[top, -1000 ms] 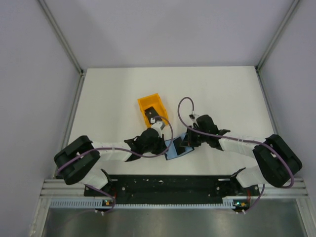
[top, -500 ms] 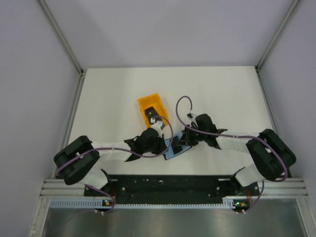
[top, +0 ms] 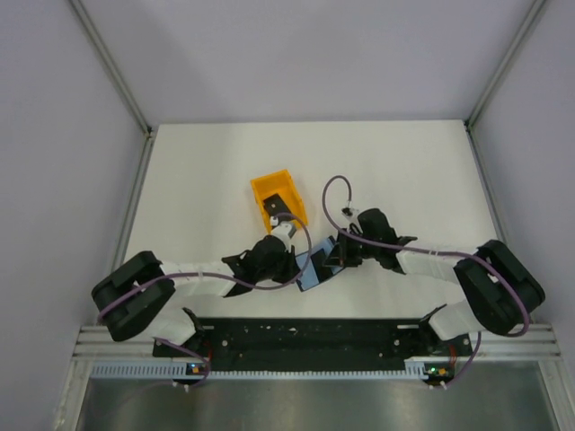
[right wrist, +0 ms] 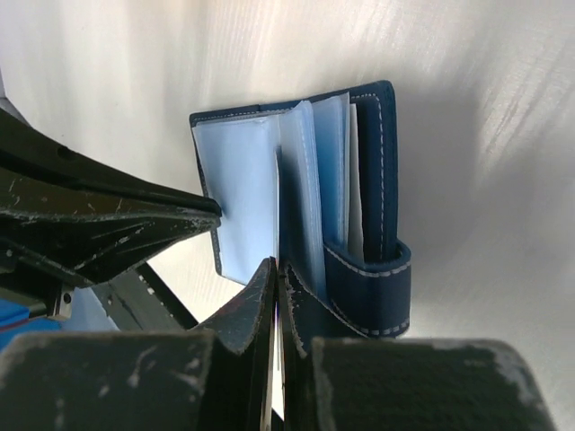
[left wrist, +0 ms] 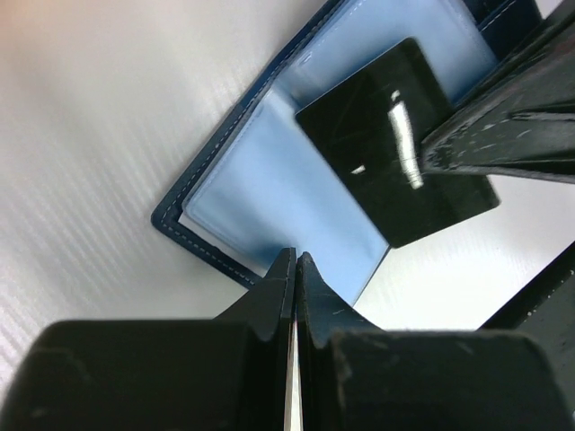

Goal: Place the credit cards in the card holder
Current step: Insert the credit card into the card holder.

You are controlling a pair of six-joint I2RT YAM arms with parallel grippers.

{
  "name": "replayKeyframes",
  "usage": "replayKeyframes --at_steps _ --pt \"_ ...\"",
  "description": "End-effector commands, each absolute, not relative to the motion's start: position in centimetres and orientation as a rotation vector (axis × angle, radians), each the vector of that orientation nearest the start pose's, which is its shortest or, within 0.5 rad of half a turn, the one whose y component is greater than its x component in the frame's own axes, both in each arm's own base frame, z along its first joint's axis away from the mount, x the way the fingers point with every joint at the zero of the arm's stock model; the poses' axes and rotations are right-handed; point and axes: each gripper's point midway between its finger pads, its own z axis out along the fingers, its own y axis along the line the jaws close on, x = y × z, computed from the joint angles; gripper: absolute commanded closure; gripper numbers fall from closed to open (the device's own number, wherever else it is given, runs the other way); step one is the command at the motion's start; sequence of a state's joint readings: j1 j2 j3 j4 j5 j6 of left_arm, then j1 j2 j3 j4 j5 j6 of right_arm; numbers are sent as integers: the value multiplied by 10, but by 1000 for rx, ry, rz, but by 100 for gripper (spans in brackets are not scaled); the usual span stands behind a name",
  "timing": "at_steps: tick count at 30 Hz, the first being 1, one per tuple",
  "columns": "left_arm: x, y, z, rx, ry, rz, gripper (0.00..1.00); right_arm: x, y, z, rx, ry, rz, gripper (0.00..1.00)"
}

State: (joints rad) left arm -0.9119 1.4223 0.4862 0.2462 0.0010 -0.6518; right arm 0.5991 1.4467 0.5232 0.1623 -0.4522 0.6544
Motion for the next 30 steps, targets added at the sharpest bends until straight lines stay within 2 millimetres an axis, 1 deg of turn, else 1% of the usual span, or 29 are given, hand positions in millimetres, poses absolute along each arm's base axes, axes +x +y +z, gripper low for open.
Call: replayKeyframes --at_steps 1,5,10,16,21,30 --pt "185 -266 13 300 2424 -695 100 213 253 53 -195 2491 1018 100" --pt "183 -263 7 304 2439 -681 100 221 257 64 -241 2484 1000 100" --pt "183 -264 7 303 2439 -685 100 222 263 59 -273 2511 1014 100" --pt "183 -265 7 310 2438 -686 100 225 260 55 -254 2518 987 100" --pt "183 -266 7 312 2441 -688 100 225 260 47 -255 2538 980 100" --pt "183 -265 6 312 2442 -686 100 227 265 39 -277 2559 990 100"
